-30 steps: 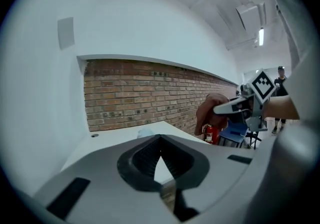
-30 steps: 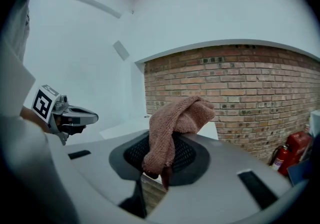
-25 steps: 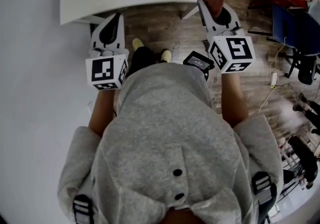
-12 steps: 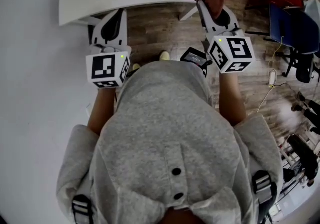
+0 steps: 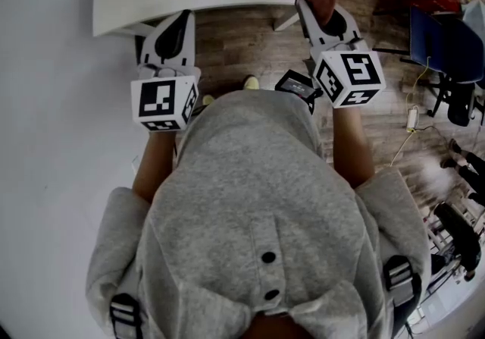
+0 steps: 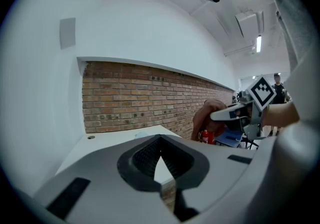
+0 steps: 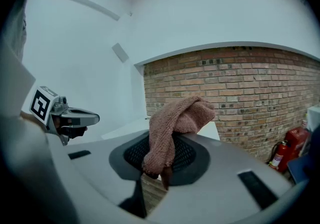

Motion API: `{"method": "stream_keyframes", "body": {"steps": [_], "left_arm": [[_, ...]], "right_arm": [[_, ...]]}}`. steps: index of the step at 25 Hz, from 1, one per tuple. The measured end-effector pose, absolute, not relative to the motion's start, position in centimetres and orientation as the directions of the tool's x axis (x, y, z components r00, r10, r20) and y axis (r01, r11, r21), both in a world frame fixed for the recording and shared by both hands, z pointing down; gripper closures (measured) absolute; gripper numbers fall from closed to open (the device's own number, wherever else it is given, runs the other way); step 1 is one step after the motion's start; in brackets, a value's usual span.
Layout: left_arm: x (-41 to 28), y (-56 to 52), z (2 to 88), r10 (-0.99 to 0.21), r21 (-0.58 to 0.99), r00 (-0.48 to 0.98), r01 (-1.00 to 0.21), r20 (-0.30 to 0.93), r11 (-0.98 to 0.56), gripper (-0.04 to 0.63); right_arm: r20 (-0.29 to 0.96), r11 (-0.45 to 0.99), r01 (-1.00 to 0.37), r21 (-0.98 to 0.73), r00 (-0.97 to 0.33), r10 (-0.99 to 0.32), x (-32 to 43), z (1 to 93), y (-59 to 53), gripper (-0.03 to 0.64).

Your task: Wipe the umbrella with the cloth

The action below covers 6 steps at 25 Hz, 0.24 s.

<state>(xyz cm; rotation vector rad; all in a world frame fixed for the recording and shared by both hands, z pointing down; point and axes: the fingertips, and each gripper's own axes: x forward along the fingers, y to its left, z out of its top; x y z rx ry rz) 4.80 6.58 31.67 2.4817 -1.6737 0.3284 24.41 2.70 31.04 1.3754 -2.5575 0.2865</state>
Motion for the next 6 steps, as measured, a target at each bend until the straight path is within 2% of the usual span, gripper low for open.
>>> {"method": "stream_keyframes", "body": {"steps": [6], "left_arm": [[5.32, 7.31, 32.19, -0.899, -0.015, 0.355, -0.929, 0.257, -0.371, 0.580]], "right_arm": [[0.299, 0.544, -0.837, -0.064, -0.536, -0.790, 24.97, 31.85, 3.80, 0.537]]}}
